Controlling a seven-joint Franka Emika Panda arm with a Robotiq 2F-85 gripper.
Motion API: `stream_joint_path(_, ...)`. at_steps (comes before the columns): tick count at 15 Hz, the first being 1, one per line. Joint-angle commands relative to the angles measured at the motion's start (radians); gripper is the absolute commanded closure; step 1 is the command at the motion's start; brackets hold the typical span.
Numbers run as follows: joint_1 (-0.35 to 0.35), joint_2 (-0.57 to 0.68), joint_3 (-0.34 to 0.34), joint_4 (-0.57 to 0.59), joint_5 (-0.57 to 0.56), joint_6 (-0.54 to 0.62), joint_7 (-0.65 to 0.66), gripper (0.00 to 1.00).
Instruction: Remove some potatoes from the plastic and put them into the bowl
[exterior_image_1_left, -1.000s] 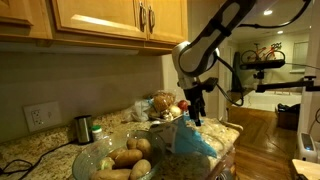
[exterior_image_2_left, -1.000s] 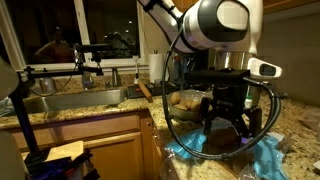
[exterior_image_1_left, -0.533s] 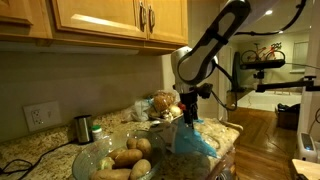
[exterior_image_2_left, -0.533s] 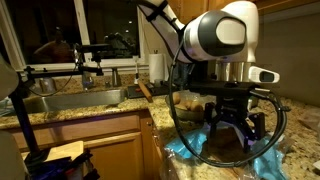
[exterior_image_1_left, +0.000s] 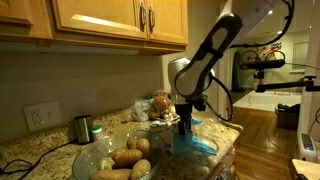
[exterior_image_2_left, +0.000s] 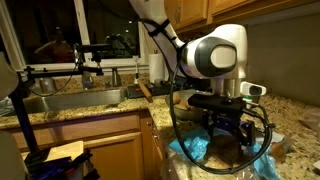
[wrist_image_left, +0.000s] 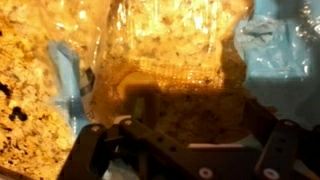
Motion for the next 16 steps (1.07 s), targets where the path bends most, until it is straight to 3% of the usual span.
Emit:
stream_joint_path(1,-0.002,0.016,0.024,-0.009,0.037,0.046,-0.032,0.0)
stream_joint_path(7,-0.002,0.009,0.064,-0.005,0.067,0.088,-0.061,0.0)
stream_joint_path(16,-0.02,0.094,0.064,0.07,0.072,0.141,-0.099,0.0)
